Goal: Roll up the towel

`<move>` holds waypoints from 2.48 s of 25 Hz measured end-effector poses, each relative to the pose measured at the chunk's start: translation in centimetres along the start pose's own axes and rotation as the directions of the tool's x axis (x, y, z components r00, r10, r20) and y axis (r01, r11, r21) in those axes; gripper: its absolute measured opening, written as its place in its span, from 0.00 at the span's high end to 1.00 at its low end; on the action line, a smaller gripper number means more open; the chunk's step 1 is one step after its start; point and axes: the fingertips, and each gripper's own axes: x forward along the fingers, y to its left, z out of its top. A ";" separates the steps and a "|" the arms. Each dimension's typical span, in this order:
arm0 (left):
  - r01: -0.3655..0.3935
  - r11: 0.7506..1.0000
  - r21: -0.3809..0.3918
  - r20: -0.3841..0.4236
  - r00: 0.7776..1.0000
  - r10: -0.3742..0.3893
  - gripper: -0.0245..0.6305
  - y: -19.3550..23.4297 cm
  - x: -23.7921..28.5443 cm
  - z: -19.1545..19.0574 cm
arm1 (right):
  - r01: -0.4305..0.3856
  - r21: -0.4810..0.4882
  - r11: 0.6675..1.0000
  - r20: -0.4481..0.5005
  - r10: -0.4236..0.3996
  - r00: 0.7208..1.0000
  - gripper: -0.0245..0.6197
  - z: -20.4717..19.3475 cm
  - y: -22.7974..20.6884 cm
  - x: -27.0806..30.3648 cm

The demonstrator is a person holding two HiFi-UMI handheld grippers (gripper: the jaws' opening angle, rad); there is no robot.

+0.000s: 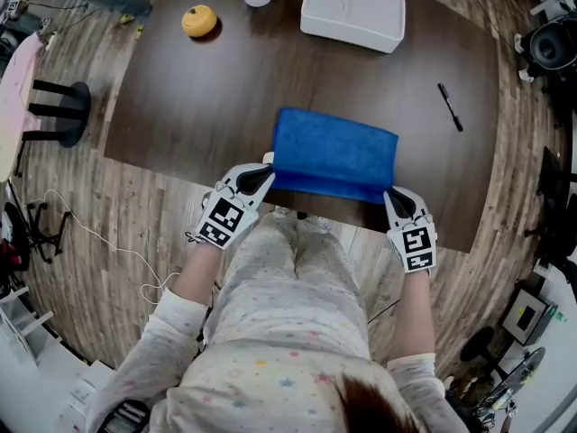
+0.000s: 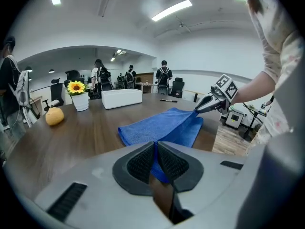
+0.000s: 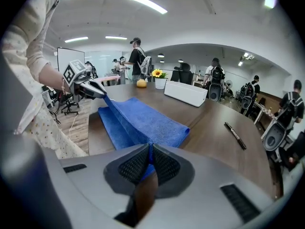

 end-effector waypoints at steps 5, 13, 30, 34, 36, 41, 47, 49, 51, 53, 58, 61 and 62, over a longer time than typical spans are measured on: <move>0.029 0.999 0.036 -0.082 0.996 -0.026 0.92 -1.3 0.0 -2.5 | -0.040 -0.031 0.999 -0.060 0.038 0.997 0.88 -2.3 1.2 0.2; 0.020 1.000 -0.013 -0.108 0.994 -0.021 0.92 -1.4 -1.1 -3.7 | -0.090 0.011 0.996 -0.088 0.091 0.992 0.77 -3.2 1.8 -1.2; -0.039 0.997 0.072 -0.036 0.998 0.042 0.92 6.3 3.6 3.3 | -0.074 0.083 0.994 0.011 0.073 0.997 0.73 4.0 -5.3 3.3; -0.033 0.997 0.069 -0.060 0.998 0.037 0.87 8.5 6.2 3.9 | -0.065 0.119 0.991 -0.021 0.068 0.997 0.73 4.2 -7.0 5.7; -0.013 0.997 0.070 -0.080 0.997 0.019 0.81 9.1 7.7 3.9 | -0.084 0.128 0.988 -0.035 0.089 0.995 0.72 4.4 -6.9 6.5; 0.039 0.993 0.109 -0.133 0.991 -0.024 0.76 9.7 10.3 3.4 | -0.100 0.134 0.986 -0.062 0.109 0.992 0.71 4.1 -5.6 7.3; 0.106 0.986 0.127 -0.210 0.975 -0.078 0.74 10.0 11.8 2.2 | -0.127 0.197 0.972 -0.105 0.149 0.983 0.66 2.5 -3.5 7.0; 0.131 0.983 0.133 -0.233 0.968 -0.097 0.74 9.9 12.1 1.7 | -0.121 0.189 0.974 -0.126 0.146 0.981 0.66 2.0 -3.1 6.5; 0.151 0.978 0.142 -0.241 0.964 -0.114 0.74 9.7 12.3 1.6 | -0.114 0.181 0.977 -0.155 0.142 0.978 0.65 1.4 -2.7 6.1; 0.173 0.972 0.156 -0.251 0.959 -0.131 0.76 9.4 12.3 1.6 | -0.106 0.172 0.979 -0.187 0.138 0.973 0.65 0.7 -2.3 5.7; 0.222 0.955 0.195 -0.267 0.949 -0.166 0.87 8.4 12.0 1.1 | -0.078 0.152 0.985 -0.228 0.112 0.967 0.68 -0.6 -1.3 5.9; 0.224 0.954 0.200 -0.261 0.951 -0.168 0.89 8.5 12.0 1.0 | -0.034 0.136 0.990 -0.240 0.067 0.968 0.70 -0.6 -1.7 6.2; 0.221 0.956 0.194 -0.257 0.952 -0.168 0.89 8.5 12.0 1.0 | -0.022 0.133 0.991 -0.242 0.055 0.969 0.70 -0.5 -1.9 6.3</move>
